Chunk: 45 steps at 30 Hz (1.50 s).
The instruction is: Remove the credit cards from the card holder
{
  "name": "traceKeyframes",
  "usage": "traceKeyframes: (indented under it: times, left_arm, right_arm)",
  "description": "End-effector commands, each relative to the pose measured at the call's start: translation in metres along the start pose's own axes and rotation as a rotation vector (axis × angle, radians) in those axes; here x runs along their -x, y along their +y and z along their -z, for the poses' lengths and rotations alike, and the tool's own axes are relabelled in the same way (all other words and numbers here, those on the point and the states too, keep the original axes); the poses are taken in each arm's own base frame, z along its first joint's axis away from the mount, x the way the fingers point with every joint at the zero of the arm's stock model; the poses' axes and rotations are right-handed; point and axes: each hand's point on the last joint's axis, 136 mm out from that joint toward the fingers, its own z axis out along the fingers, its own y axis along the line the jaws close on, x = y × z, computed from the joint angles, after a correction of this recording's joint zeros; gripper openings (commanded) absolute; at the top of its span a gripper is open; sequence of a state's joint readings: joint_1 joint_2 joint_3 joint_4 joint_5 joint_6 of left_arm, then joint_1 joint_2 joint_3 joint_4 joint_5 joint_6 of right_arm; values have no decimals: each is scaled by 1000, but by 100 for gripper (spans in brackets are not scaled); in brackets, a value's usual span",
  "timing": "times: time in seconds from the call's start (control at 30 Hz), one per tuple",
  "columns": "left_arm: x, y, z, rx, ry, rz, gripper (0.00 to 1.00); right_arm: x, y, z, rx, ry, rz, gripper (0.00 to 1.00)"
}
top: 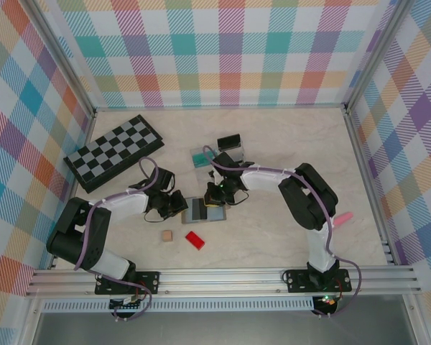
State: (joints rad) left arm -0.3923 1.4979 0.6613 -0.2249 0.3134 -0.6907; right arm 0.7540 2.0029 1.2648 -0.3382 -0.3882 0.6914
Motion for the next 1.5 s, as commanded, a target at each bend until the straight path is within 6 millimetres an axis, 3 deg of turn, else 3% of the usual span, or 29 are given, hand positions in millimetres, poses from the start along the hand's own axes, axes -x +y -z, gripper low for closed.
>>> traceKeyframes:
  times: [0.0,0.17,0.4,0.6,0.83,1.23,1.47]
  left_arm:
    - [-14,26,-6,114,55,13,11]
    - [-8,7,4,59,39,-13,12]
    - [-8,-22,28,-30,20,-58,17]
    - [-16,-36,20,-67,54,-88,14]
    - [-20,-35,0,-33,92,-99,8]
    - [-34,17,-20,175,123,-74,4]
    - [-27,10,-14,181,103,-94,6]
  right_arm:
    - [-6,-11,4,-38,4,2,8]
    - [-6,-4,0,-2,27,-1,16]
    - [-8,-14,-7,-35,44,-32,22]
    - [-10,-17,-11,-37,52,-45,23]
    - [-11,-18,-13,-33,61,-48,25]
    - [-12,2,-17,89,85,-20,21]
    - [-7,-5,-6,51,37,-26,13]
